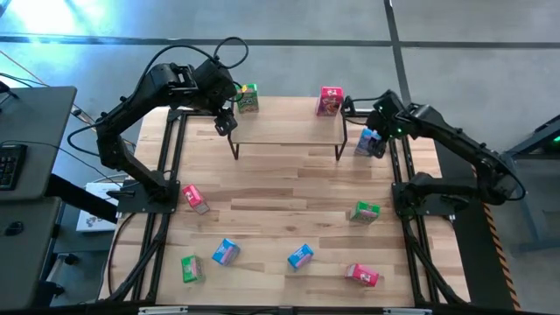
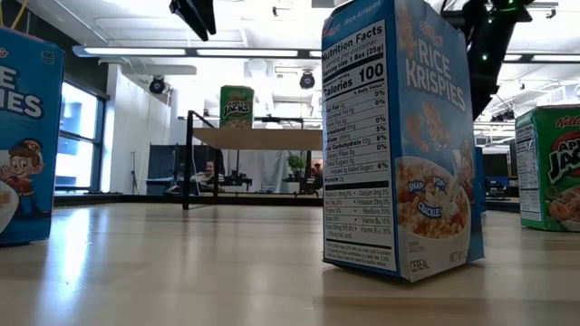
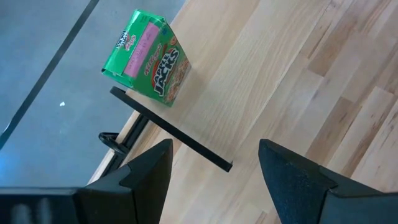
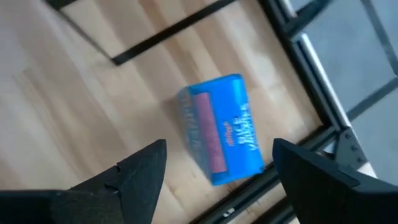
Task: Stack cereal on shelf
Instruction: Put the top blue cereal box on the shelf
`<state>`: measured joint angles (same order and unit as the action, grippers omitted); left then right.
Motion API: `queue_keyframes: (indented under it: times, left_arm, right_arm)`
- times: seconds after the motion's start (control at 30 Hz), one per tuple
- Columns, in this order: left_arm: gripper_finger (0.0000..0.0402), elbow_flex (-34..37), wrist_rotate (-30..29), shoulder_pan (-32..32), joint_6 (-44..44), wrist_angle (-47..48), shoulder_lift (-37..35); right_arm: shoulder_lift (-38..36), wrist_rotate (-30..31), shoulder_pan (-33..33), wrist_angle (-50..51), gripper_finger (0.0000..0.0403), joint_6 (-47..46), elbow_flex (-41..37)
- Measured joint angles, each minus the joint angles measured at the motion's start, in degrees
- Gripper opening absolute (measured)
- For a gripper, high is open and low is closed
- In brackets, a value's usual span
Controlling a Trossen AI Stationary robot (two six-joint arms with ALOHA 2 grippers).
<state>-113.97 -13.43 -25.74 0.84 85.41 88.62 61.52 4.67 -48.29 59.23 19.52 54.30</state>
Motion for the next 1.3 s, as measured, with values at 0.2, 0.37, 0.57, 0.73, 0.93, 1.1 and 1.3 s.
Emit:
queue_keyframes:
  times: [0.2,0.37,0.57,0.73,0.93,1.1,1.3]
  left_arm:
    - [0.023,0.0,0.0,0.0,0.0,0.0,0.0]
    - [0.023,0.0,0.0,0.0,0.0,0.0,0.0]
    - [0.023,0.0,0.0,0.0,0.0,0.0,0.0]
    - [0.023,0.0,0.0,0.0,0.0,0.0,0.0]
    - [0.023,0.0,0.0,0.02,0.02,0.0,0.0]
    - [0.023,0.0,0.0,0.02,0.0,0.0,0.0]
    - [0.023,0.0,0.0,0.01,0.0,0.0,0.0]
  right_arm:
    - [0.04,-0.2,-1.39,-0.75,0.0287,0.61,-0.5]
    - [0.15,-0.11,-1.61,-3.47,0.0287,0.45,-3.81]
    - [0.47,2.13,-1.62,-6.1,0.0287,0.05,-5.81]
    - [1.81,2.69,-1.62,-8.05,0.0287,0.0,-7.58]
    - [3.81,2.6,-1.62,-8.14,0.0277,-0.54,-7.67]
    - [4.11,1.37,-1.6,-8.14,0.0238,-0.64,-7.67]
    - [4.11,1.18,-1.6,-8.12,0.0198,-1.08,-7.67]
